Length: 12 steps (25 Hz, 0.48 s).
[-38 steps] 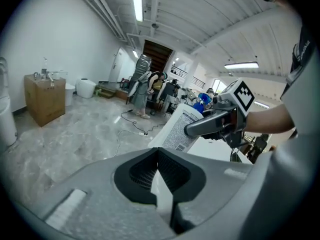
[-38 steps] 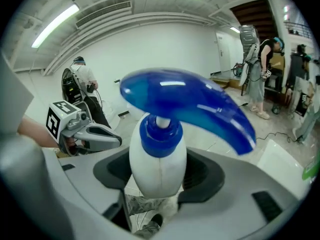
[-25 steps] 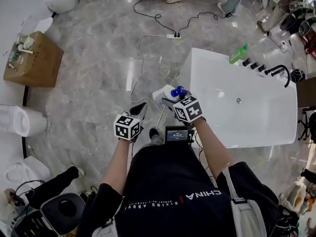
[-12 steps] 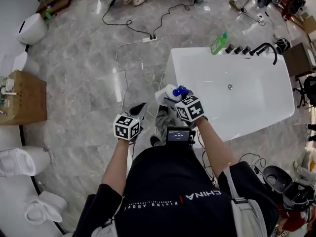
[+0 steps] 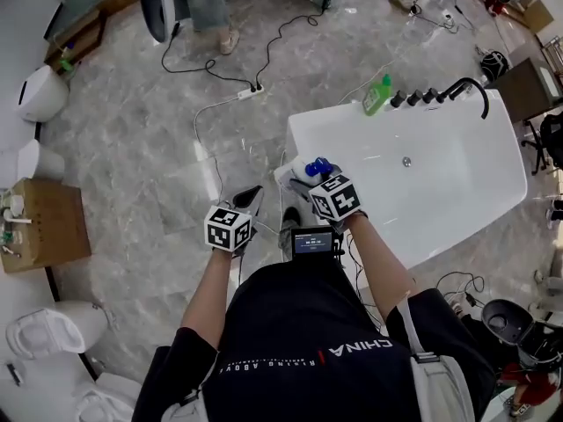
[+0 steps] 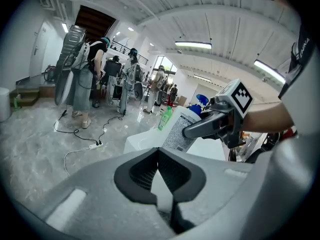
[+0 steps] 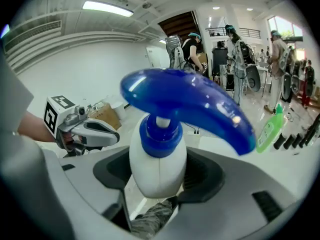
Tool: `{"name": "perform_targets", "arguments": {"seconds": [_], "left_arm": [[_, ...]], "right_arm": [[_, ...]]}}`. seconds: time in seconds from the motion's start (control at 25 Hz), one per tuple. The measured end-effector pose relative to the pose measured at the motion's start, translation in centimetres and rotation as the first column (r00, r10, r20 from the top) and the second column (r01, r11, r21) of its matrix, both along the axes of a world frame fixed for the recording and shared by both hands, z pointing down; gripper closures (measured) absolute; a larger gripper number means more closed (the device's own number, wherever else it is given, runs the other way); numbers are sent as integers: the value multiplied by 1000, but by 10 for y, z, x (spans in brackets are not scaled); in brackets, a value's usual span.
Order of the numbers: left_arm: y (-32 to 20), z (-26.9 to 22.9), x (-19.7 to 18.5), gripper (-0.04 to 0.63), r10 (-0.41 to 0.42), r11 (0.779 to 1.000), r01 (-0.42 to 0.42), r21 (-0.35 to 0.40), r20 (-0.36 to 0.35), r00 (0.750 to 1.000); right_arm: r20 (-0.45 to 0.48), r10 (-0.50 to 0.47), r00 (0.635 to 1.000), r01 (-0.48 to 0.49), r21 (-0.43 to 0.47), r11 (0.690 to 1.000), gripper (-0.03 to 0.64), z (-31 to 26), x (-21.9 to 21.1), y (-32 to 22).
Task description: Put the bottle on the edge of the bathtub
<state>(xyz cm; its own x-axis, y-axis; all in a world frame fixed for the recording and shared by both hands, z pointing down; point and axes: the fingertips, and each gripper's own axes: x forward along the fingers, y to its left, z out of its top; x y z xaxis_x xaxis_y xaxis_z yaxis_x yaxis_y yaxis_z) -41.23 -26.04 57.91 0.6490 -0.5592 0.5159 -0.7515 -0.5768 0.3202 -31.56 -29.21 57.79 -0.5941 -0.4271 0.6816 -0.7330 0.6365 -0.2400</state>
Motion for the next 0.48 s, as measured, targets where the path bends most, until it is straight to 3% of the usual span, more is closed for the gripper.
{"name": "perform_targets", "arguments": {"seconds": [0.48], "left_arm": [[-103, -7, 54, 586, 108, 994, -108, 8, 16, 994]], "right_arm": [[19, 88, 996, -87, -21, 996, 341, 8, 46, -90]]}}
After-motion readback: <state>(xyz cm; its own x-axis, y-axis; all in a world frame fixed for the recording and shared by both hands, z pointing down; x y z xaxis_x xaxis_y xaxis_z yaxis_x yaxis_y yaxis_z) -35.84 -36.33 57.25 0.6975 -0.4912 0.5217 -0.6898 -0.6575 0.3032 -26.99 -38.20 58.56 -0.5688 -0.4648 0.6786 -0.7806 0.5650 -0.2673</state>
